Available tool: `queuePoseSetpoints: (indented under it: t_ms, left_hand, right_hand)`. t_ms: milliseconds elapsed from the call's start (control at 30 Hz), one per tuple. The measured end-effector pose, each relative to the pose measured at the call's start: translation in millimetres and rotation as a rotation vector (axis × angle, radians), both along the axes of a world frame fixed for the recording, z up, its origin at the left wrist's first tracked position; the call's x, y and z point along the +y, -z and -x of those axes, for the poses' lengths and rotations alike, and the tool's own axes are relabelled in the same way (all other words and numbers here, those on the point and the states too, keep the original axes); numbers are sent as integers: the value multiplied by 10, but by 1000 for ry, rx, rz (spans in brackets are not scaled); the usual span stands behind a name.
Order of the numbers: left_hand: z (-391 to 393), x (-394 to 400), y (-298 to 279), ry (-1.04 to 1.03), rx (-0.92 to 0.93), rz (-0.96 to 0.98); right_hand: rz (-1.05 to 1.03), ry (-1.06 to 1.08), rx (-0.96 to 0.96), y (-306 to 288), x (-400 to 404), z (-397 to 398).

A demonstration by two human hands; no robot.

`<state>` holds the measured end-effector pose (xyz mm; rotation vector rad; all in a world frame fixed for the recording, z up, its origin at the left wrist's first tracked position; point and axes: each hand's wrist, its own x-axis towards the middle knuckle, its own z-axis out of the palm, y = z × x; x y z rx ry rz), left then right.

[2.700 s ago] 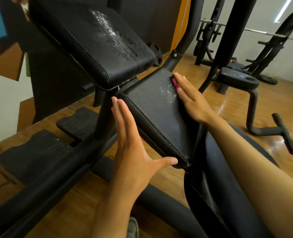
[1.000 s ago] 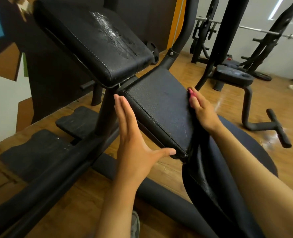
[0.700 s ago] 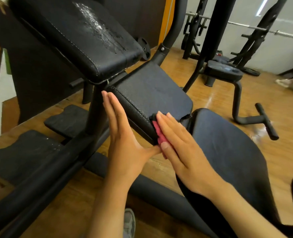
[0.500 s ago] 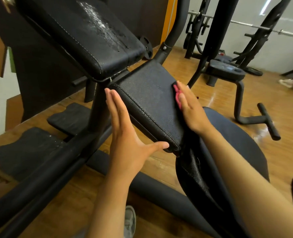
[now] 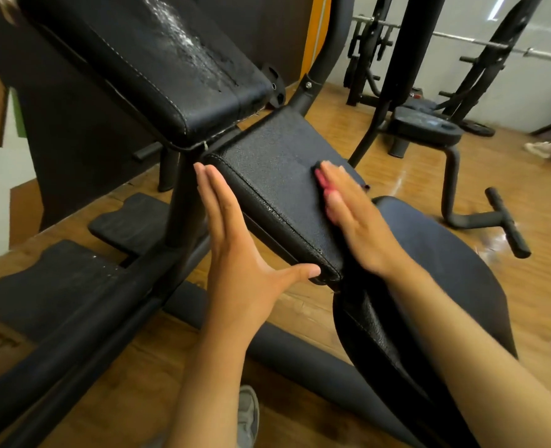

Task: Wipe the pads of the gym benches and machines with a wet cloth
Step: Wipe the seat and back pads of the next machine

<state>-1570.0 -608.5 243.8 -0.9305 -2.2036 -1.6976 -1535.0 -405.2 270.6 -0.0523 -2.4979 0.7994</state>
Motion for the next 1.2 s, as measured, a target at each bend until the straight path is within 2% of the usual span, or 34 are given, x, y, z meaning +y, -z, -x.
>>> queuePoseSetpoints:
  t_ms: [133,200,267,367,500,567,733,800,1000,1067,1200]
  left_hand:
    - [-15,-5,-10,-6,-7,-1]
    - [-16,0,-8,-5,-2,1]
    - [-11,11,-5,-9,-3,1]
    - [-26,11,-7,-19,3,10]
    - [-47,-8,-21,1,-23,14]
    - [-40,-7,-15,-7,-11,14]
    - [-8,12,2,-29,27,8]
    - [-26,8,-2,-36,19,10]
    - [-54,-9,-7,-45,-9,28]
    - [-52,-6,-6,-52,-2,27]
    - [-39,7,0,-57,19,30]
  right_hand:
    - [77,217,-88,-99,260,430]
    - [50,150,-57,-73,-62,200]
    - [-50,-14,3,-3,-431,-146]
    - [-110,-136,45,-1,-408,-149]
    - [35,111,-90,-273,180,545]
    - [34,137,-152,-337,177,632]
    - [-193,-278,15,-262,-602,131]
    - [-219,-328,23,-273,-559,184]
    - [50,87,-147,-545,38,918]
    - [17,25,-126,-560,-171,854]
    - [-187,-285,45,-295,-608,356]
